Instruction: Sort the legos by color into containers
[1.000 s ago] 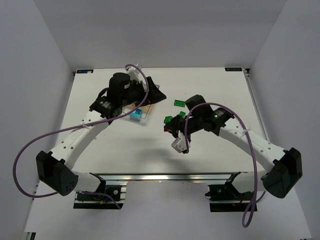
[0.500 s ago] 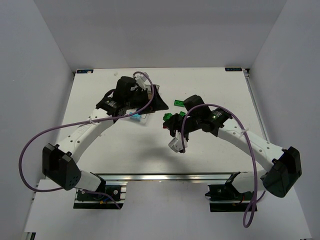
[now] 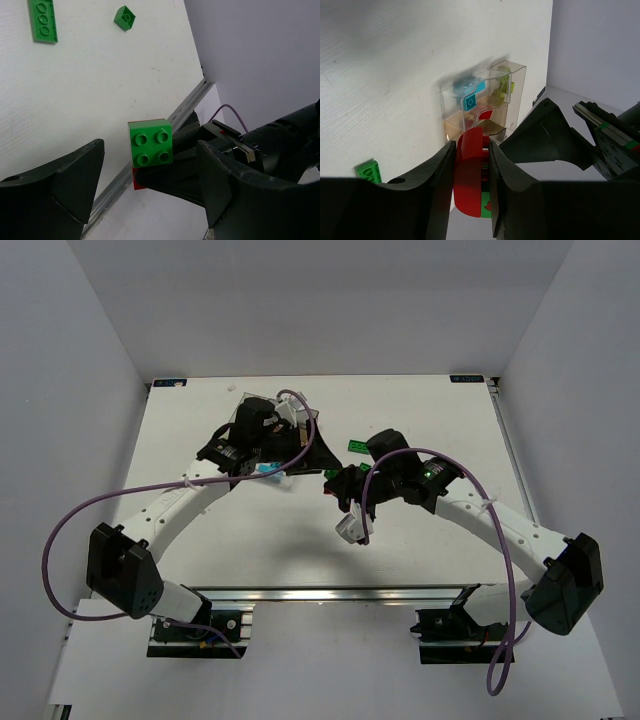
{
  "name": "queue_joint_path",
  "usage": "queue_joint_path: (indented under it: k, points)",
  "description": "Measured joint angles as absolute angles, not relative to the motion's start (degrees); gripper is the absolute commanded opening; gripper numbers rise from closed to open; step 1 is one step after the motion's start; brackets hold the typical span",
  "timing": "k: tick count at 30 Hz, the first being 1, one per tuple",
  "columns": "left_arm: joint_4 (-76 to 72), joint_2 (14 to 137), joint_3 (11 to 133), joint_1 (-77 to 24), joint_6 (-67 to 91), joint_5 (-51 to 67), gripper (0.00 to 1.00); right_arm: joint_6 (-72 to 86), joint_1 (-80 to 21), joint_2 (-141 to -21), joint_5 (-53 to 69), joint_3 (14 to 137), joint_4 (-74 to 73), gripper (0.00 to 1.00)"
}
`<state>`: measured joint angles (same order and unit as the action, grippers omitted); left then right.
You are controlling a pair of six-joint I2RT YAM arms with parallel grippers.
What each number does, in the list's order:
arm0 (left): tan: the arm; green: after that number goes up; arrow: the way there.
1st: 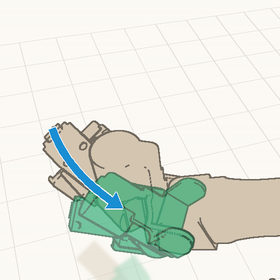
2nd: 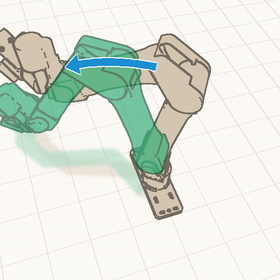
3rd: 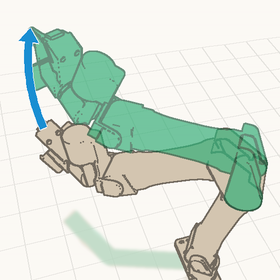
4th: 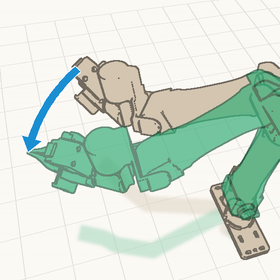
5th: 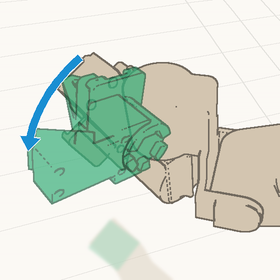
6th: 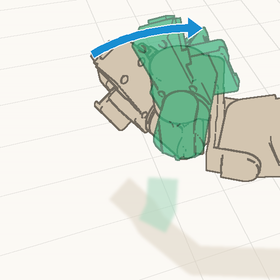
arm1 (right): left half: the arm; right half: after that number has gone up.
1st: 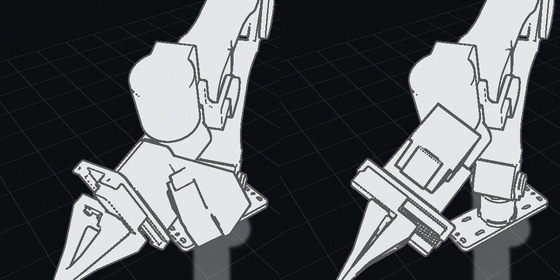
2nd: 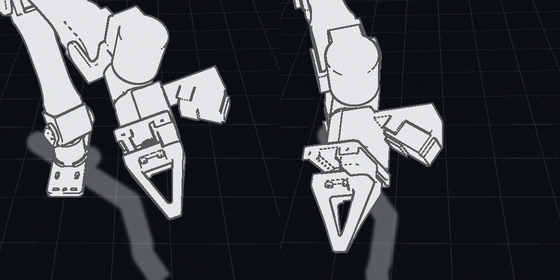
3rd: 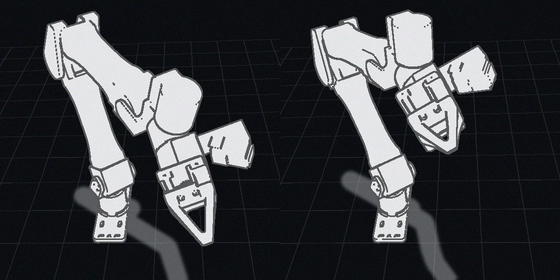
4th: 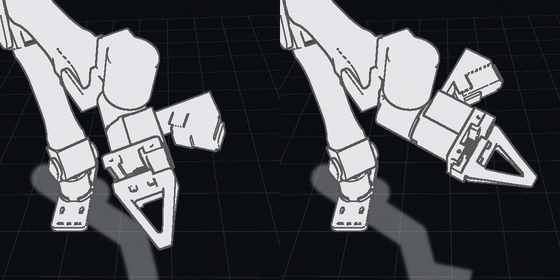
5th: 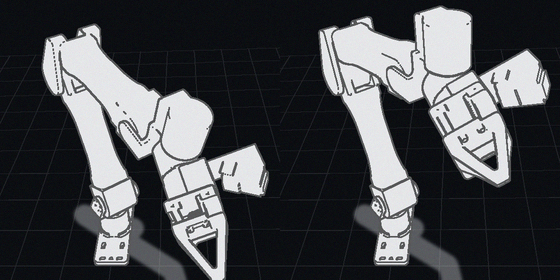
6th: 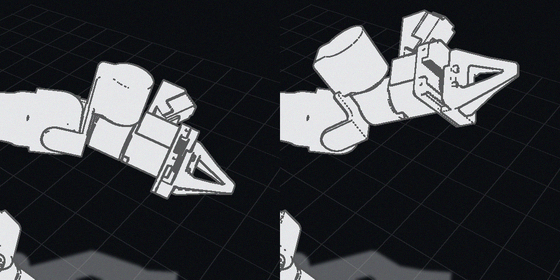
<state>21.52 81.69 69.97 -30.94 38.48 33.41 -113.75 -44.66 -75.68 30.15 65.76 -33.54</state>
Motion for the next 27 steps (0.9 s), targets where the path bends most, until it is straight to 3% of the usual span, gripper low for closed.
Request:
queue_joint_path:
  k: [18, 27]
  points:
    - [20.47, 83.29, 69.97, -31.05, 39.03, 34.96, 0.62, -114.02, -44.66, -74.30, 30.59, 63.92, -31.99, 0.00]
    - [20.43, 84.99, 70.04, -31.48, 39.42, 36.29, 0.59, -113.95, -44.66, -74.32, 30.50, 63.83, -32.49, 0.00]
